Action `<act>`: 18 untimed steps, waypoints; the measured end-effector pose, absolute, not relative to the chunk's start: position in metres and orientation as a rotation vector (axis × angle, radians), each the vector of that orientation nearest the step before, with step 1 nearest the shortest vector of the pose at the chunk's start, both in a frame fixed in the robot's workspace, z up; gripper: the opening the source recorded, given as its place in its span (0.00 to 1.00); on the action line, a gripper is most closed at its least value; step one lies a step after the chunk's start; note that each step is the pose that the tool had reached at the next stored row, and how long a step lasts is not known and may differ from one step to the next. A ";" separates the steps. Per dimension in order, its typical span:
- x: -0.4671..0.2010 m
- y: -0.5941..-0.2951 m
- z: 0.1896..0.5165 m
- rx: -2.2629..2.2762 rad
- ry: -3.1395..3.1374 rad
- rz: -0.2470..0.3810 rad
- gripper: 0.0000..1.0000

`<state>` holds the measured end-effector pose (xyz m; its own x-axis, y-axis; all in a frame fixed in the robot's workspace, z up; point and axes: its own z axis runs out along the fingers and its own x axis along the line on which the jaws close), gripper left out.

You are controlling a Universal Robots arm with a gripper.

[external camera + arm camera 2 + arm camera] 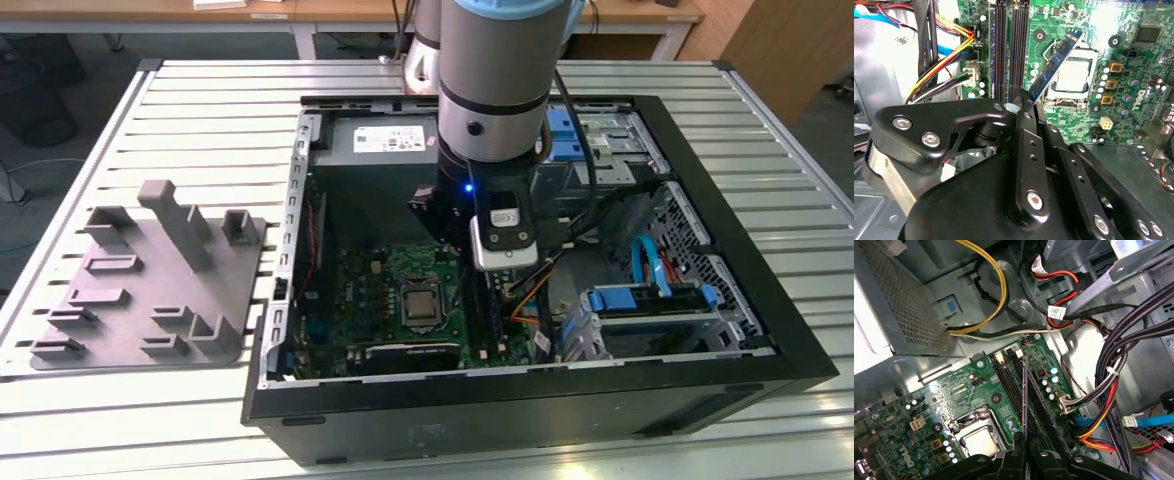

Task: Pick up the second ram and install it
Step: 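Insert the second ram into the second slot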

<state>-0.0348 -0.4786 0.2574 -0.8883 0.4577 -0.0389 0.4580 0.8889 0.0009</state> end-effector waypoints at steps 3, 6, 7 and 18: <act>-0.035 -0.479 0.257 0.665 3.031 -0.012 0.14; -0.035 -0.479 0.257 0.641 3.036 -0.011 0.14; -0.035 -0.479 0.257 0.641 3.036 -0.011 0.14; -0.035 -0.479 0.256 0.641 3.036 -0.011 0.14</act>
<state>-0.0348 -0.4787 0.2555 -0.9140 0.4038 -0.0389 0.4041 0.9147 0.0007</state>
